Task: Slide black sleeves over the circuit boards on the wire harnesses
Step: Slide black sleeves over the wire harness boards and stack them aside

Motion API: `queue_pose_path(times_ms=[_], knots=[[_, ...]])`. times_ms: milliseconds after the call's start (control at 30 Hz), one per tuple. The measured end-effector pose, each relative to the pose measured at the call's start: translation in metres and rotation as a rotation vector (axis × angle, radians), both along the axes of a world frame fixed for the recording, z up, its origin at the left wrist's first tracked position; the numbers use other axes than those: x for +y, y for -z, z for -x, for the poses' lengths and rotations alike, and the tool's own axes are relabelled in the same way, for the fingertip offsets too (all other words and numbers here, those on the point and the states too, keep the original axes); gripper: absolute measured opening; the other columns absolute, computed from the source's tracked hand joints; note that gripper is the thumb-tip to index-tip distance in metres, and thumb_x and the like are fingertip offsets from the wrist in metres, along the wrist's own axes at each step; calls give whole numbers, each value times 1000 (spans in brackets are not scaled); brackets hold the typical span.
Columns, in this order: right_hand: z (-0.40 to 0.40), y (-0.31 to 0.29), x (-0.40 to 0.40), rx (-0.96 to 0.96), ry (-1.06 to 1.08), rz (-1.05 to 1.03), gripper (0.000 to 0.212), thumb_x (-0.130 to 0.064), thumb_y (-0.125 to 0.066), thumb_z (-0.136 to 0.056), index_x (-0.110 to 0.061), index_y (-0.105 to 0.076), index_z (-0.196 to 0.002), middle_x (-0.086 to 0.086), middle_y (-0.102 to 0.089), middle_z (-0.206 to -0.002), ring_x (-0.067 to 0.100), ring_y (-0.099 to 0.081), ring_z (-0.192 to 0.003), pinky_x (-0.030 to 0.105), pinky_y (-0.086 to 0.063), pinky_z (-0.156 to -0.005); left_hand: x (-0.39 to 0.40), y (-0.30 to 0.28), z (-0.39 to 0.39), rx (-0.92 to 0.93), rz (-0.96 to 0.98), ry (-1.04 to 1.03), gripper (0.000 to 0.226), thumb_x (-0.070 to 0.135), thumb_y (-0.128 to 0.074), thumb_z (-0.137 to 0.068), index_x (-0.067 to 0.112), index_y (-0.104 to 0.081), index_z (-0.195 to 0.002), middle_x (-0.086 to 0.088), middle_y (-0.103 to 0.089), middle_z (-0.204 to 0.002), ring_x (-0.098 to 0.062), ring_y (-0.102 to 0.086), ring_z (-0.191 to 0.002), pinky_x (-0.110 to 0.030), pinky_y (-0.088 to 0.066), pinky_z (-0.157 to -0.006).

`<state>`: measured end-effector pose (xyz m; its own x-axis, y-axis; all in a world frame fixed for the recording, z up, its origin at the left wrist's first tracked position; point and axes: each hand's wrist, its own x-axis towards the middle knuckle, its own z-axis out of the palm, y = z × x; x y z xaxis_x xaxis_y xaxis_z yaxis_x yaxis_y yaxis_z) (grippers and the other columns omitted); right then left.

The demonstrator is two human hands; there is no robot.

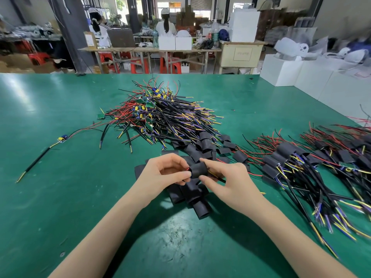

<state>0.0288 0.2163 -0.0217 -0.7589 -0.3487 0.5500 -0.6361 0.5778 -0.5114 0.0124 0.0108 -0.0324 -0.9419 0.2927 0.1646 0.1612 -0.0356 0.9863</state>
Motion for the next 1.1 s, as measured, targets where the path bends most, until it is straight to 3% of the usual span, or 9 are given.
queue_pose_path(times_ms=[100, 233, 367, 467, 567, 733, 833, 967, 1100], knots=[[0, -5, 4, -9, 14, -19, 23, -24, -73, -81, -17, -69, -102, -13, -53, -59, 6, -41, -54, 13, -35, -56, 0, 0, 1, 14, 27, -11, 12, -6, -69, -81, 4, -65, -86, -9, -71, -75, -17, -67, -66, -20, -53, -63], [4, -19, 18, -22, 115, 102, 22, -23, -82, -74, -19, -68, -91, -7, -58, -61, 6, -46, -54, 17, -39, -58, 2, -6, -1, 85, 23, -78, 20, 11, -74, -75, 6, -68, -93, -5, -74, -89, -12, -68, -80, -18, -54, -74], [14, -35, 58, 12, 474, 329, 16, -23, -77, -74, -22, -64, -83, 0, -62, -64, 5, -48, -56, 21, -41, -61, -6, -10, 3, 160, 10, -225, 19, 10, -69, -82, 4, -67, -100, -1, -73, -100, -8, -66, -92, -15, -48, -83], [17, -39, 94, -42, 851, 131, 19, -29, -71, -74, -17, -64, -87, 7, -69, -82, 26, -62, -80, 35, -51, -76, -12, -10, 6, 159, 29, -291, 11, 5, -66, -88, 8, -69, -98, -2, -73, -99, -9, -64, -91, -20, -50, -85], [17, -35, 114, -165, 976, -200, 21, -25, -72, -72, -12, -70, -88, 15, -64, -94, 38, -52, -97, 39, -46, -73, -11, -8, 7, 142, 45, -287, 10, 5, -65, -88, 8, -70, -97, 3, -73, -94, -8, -63, -87, -23, -49, -84], [20, -31, 109, -103, 888, -232, 23, -21, -74, -71, -14, -71, -93, 15, -60, -95, 37, -47, -100, 38, -41, -76, -13, -3, 10, 144, 126, -276, 11, 2, -65, -89, 9, -70, -96, 2, -72, -93, -10, -62, -85, -25, -51, -82], [20, -27, 87, 17, 691, -162, 18, -20, -75, -75, -13, -71, -91, 11, -64, -92, 34, -52, -97, 35, -39, -85, -15, 2, 17, 183, 238, -350, 16, -2, -64, -88, 12, -70, -92, -1, -73, -94, -17, -65, -86, -26, -52, -82], [19, -13, 54, -20, 402, -261, 10, -23, -72, -79, -16, -70, -85, 1, -65, -85, 28, -55, -91, 35, -42, -85, -16, 5, 37, 280, 508, -482, 22, -4, -64, -83, 15, -69, -93, 3, -71, -93, -16, -66, -89, -26, -49, -77], [10, -3, 27, -83, 73, -364, 30, -45, -70, -80, -22, -70, -99, -4, -63, -102, 20, -53, -97, 37, -42, -88, -27, -1, 73, 408, 819, -508, 33, -5, -56, -87, 5, -61, -118, -10, -65, -114, -24, -58, -109, -32, -43, -96]])
